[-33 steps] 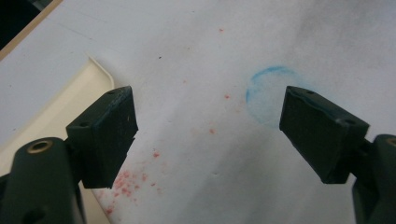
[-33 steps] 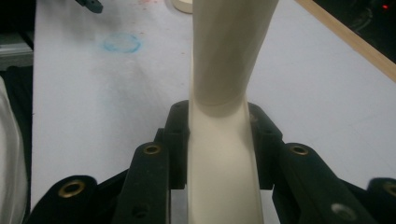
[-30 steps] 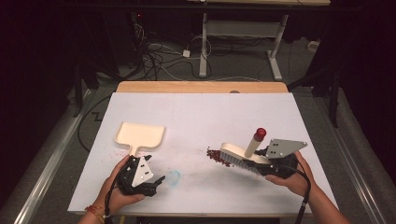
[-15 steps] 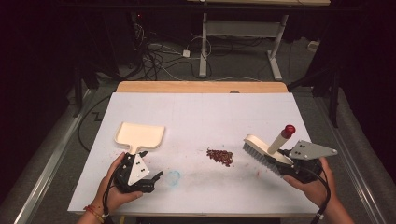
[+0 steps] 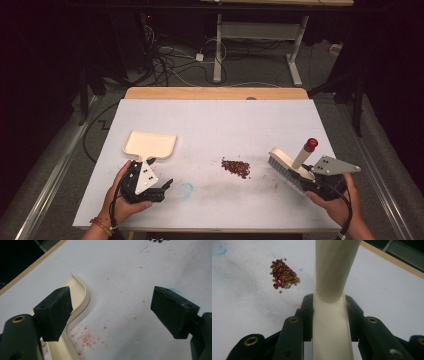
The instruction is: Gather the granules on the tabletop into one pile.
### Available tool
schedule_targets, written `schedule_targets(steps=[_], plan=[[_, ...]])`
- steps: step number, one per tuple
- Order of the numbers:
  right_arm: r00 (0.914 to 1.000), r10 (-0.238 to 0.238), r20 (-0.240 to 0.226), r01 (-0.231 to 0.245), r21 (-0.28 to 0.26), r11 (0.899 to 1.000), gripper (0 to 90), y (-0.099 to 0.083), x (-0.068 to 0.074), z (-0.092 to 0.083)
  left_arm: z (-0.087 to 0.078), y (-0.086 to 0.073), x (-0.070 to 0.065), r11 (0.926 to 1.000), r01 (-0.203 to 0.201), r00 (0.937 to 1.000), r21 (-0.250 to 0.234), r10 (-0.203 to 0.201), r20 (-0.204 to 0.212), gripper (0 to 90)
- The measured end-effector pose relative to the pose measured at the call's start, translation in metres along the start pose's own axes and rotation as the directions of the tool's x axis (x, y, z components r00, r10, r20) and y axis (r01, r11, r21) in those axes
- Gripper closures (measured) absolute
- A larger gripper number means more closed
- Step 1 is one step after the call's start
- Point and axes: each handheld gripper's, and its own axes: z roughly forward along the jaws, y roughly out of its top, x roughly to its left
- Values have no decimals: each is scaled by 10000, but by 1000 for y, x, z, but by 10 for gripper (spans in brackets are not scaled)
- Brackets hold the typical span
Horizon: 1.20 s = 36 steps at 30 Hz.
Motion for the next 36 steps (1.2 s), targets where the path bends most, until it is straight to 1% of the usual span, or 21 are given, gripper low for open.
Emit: schedule_targets(steps=[2, 9, 15, 16, 17, 19, 24, 36], plan=[[10000, 13, 21, -13, -1, 10000, 676, 0, -1, 1, 0, -1, 0, 10000, 39, 10000, -21, -39, -26, 169], [9995, 320, 86, -321, 177, 9993, 677, -1, -3, 4, -1, -1, -1, 10000, 30, 10000, -56, -30, -68, 169], [9994, 301, 171, -303, 113, 9995, 677, -2, -2, -1, 1, 0, -2, 9999, -131, 9999, -36, 131, -22, 169], [9992, 354, 207, -356, 83, 9993, 677, -2, -1, -2, 1, 0, -2, 9999, -127, 9999, -66, 127, -16, 169], [9994, 279, 223, -281, 49, 9996, 677, -1, -2, -3, 1, 0, -2, 9999, -110, 9999, -101, 110, -11, 169], [9993, 288, 246, -289, 34, 9996, 676, -1, -2, -3, 0, 0, -1, 9999, -97, 9999, -100, 97, -32, 169], [9995, 265, 196, -267, 119, 9996, 676, -2, -2, -1, 1, 0, -1, 9999, -106, 9999, -61, 106, 19, 169], [9997, 189, 142, -190, 43, 9998, 677, -1, -2, -1, 3, 1, -2, 9998, -192, 9998, 51, 191, 113, 169]])
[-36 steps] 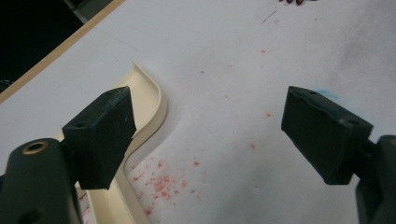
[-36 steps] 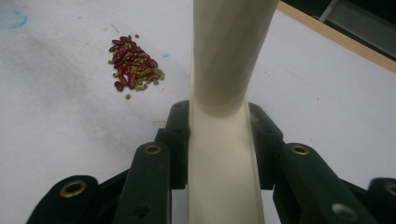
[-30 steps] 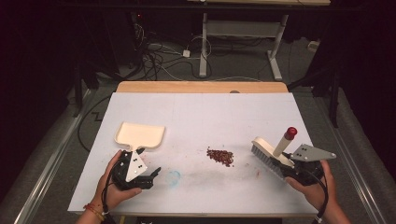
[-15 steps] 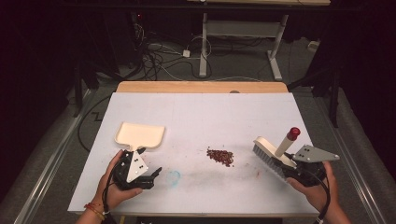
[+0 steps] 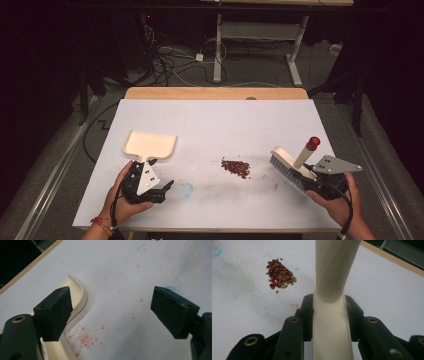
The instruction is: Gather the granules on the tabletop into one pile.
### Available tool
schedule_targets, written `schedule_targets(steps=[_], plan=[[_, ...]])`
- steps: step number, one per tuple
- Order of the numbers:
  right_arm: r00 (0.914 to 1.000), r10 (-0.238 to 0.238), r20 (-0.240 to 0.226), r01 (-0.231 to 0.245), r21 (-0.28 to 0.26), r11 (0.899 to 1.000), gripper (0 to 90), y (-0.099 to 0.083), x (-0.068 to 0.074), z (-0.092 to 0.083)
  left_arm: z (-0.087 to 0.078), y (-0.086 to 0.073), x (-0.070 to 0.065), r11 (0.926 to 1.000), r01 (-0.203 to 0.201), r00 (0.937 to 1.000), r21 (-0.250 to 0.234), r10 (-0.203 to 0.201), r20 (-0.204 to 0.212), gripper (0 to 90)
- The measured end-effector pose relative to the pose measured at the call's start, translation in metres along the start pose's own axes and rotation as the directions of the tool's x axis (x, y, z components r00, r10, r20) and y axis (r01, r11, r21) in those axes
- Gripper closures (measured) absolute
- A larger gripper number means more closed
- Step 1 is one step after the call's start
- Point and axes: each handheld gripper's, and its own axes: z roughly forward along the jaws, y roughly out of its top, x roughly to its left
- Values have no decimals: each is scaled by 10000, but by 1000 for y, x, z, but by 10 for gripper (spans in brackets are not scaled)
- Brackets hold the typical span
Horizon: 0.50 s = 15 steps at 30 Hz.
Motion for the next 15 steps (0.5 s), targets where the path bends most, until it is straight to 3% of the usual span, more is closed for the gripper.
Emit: schedule_targets(steps=[15], plan=[[10000, 39, -28, -39, -87, 10000, 677, 0, -2, -1, 3, 2, 0, 10000, -21, 10000, 77, 21, 10, 169]])
